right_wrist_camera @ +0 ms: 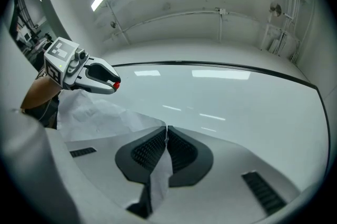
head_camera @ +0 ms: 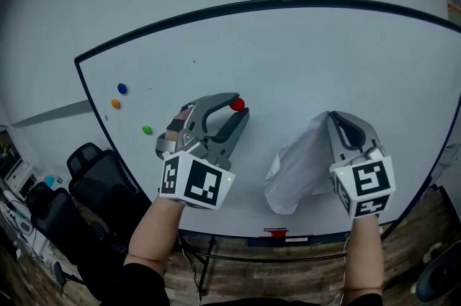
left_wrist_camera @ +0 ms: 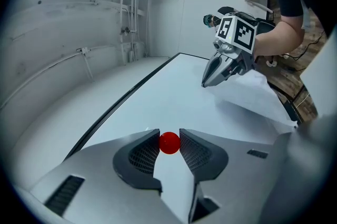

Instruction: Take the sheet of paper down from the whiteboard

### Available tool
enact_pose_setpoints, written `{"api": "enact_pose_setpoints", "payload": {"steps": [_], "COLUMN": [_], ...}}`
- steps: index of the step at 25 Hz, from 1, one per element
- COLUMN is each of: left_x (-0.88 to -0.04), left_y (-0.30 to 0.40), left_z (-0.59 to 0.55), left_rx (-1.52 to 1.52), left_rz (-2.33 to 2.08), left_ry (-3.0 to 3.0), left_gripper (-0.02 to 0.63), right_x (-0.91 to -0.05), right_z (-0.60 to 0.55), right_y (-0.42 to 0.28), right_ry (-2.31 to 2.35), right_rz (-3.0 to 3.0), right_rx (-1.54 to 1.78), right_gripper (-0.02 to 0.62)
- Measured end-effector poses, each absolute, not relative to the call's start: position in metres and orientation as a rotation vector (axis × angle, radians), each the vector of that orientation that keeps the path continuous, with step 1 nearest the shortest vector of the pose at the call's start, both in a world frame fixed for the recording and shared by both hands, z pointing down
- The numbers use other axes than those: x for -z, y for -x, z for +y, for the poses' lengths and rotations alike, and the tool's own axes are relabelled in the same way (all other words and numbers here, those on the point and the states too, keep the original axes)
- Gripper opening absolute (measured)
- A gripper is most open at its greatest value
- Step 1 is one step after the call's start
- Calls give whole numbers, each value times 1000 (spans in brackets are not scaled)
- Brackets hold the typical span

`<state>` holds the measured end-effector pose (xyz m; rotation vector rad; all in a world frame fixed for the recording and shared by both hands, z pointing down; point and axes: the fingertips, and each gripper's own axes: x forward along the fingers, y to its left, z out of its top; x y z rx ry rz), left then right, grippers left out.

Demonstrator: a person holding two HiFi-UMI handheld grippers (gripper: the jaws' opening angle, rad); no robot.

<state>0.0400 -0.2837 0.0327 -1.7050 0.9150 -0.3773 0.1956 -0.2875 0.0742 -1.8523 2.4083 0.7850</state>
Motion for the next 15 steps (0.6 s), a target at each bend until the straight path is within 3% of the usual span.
{"api": "enact_pose_setpoints", "payload": {"steps": [15], "left_x": [-41], "left_y": [-33], "left_z": [-294], "left_rx": [416], "left_rz": [910], "left_ry": [1719], "left_gripper": [129], "right_x": [-60], "right_z": [-269], "right_y": [-189], "right_ry": [1832], "right_rz": [2380], "right_rx": [-829], "right_gripper": [25]}}
